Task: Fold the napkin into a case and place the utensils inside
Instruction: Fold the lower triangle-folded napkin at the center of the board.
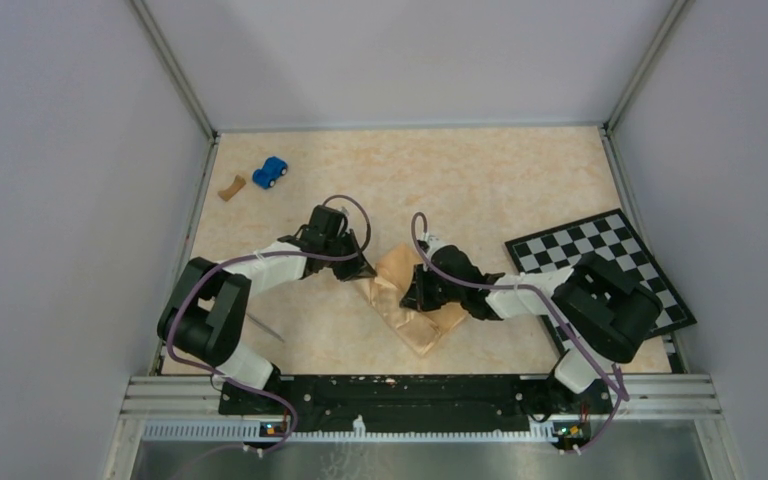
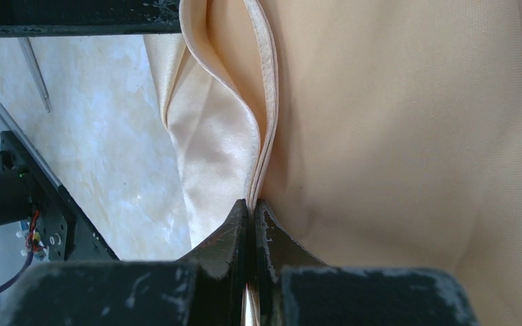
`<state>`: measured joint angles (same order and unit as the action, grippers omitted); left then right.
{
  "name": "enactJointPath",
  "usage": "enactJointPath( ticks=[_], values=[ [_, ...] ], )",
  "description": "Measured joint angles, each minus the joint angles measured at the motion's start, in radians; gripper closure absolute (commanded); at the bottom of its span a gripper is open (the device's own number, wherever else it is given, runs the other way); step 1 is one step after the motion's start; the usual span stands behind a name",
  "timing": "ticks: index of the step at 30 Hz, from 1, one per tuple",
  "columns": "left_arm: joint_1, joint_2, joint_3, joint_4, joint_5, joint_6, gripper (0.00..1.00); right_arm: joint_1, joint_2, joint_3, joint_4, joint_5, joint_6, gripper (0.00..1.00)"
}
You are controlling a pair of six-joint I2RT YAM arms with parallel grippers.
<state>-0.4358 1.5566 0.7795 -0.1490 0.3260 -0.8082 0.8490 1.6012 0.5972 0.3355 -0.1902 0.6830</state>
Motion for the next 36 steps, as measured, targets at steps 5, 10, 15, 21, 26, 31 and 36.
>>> enactJointPath(
  ticks=[5, 10, 15, 21, 26, 31, 36],
  values=[
    [0.002, -0.001, -0.004, 0.021, 0.020, 0.000, 0.89, -0.007, 0.025, 0.014, -0.005, -0.007, -0.013, 0.99],
    [0.005, -0.001, -0.004, 0.038, 0.024, 0.000, 0.91, -0.008, 0.029, 0.015, -0.003, -0.011, -0.019, 0.90],
    [0.012, 0.026, -0.004, 0.059, 0.016, 0.000, 0.93, -0.008, 0.029, 0.045, -0.050, -0.008, -0.038, 0.68],
    [0.023, 0.076, -0.004, 0.074, 0.003, 0.005, 0.94, -0.007, -0.029, 0.145, -0.265, 0.026, -0.118, 0.40],
    [0.025, 0.077, -0.005, 0.080, 0.003, 0.009, 0.94, -0.007, -0.067, 0.166, -0.245, -0.109, -0.166, 0.52],
    [0.025, 0.078, -0.008, 0.087, 0.003, 0.011, 0.95, -0.005, 0.140, 0.270, -0.111, -0.304, -0.146, 0.57],
    [0.027, 0.089, -0.009, 0.098, 0.011, 0.011, 0.96, -0.006, 0.260, 0.282, -0.026, -0.431, -0.108, 0.57]
  ],
)
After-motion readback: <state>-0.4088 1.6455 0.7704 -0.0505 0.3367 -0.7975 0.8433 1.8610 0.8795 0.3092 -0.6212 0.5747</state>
